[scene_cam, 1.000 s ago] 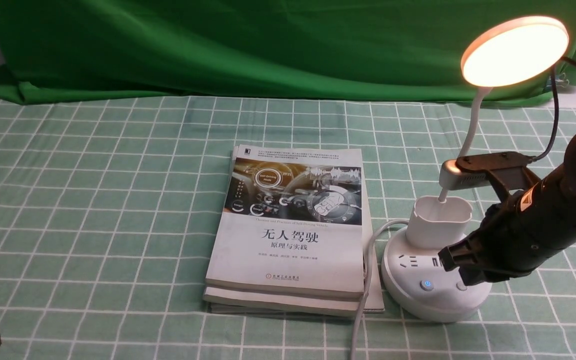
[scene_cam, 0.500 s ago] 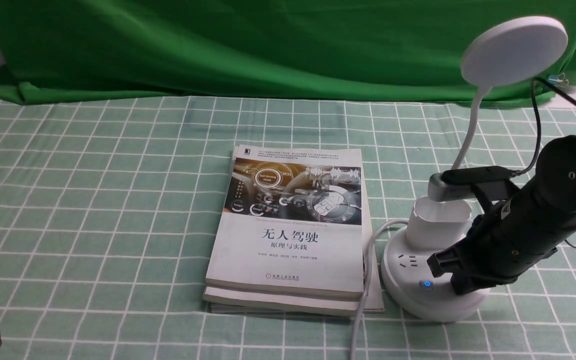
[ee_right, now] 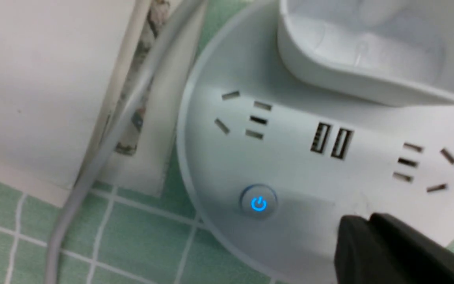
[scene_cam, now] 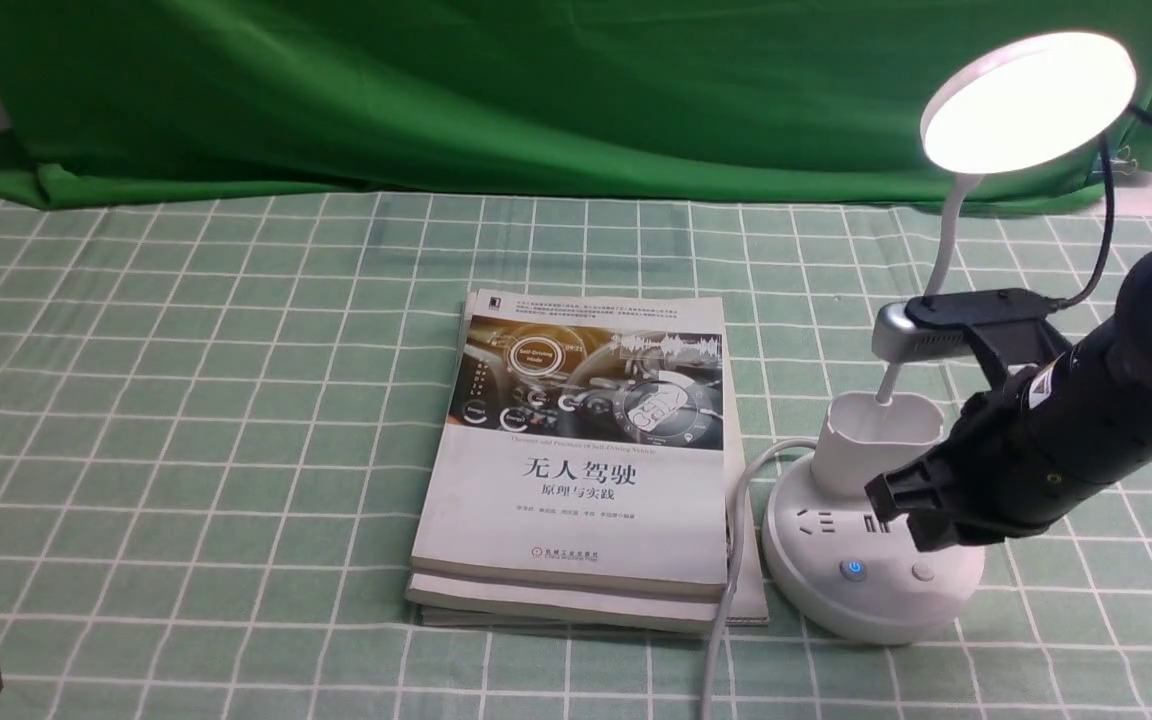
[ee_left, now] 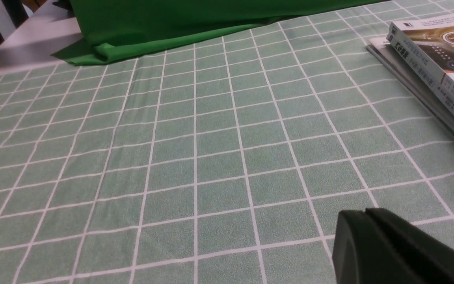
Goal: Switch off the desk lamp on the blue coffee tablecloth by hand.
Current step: 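Press the power button on the lamp base to turn the lamp off with the right gripper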
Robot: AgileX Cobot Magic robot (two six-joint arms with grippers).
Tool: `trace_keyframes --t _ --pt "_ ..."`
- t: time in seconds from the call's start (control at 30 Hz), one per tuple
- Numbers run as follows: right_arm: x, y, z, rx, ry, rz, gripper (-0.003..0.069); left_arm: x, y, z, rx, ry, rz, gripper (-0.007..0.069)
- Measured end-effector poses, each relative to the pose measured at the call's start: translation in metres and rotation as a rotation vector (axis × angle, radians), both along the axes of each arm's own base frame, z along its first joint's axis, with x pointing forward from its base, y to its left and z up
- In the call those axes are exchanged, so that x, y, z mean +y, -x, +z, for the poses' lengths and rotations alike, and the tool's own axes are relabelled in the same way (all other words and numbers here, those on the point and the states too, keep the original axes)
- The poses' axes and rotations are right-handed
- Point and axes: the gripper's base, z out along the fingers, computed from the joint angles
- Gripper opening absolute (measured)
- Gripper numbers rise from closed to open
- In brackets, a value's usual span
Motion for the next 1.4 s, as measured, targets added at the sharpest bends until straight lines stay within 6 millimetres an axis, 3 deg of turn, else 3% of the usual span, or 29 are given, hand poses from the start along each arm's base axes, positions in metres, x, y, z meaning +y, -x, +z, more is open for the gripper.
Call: trace_keyframes --t 0.2,0.4,0.53,0.7,0.8,1.0,1.13,1.4 --pt "0.001 -0.006 -0.025 0.078 0.038 -0.003 0.004 0.0 0.0 0.0 0.0 -0.001 0.0 0.0" --pt "0.001 -0.009 -0.026 0.076 0.041 -0.005 0.0041 0.0 0.0 0.0 0.0 -0.001 0.0 0.0" --pt "0.0 -0.006 -0.017 0.048 0.032 -0.005 0.0041 0.0 0.0 0.0 0.0 -0.001 0.0 0.0" --pt "-0.002 0.0 0.009 -0.039 0.006 -0.005 0.0041 0.0 0.0 0.0 0.0 -0.001 0.0 0.0" --pt "-0.002 0.001 0.012 -0.048 0.003 -0.005 0.0041 0.0 0.0 0.0 0.0 -0.001 0.0 0.0" --pt "-0.001 -0.003 -0.002 -0.005 0.018 -0.005 0.0041 0.0 0.0 0.0 0.0 -0.001 0.0 0.0" --pt "0.001 -0.009 -0.026 0.055 0.039 -0.006 0.0041 0.0 0.0 0.0 0.0 -0.001 0.0 0.0" --pt "0.002 -0.013 -0.025 0.023 0.031 -0.009 0.0041 0.0 0.0 0.0 0.0 -0.001 0.0 0.0"
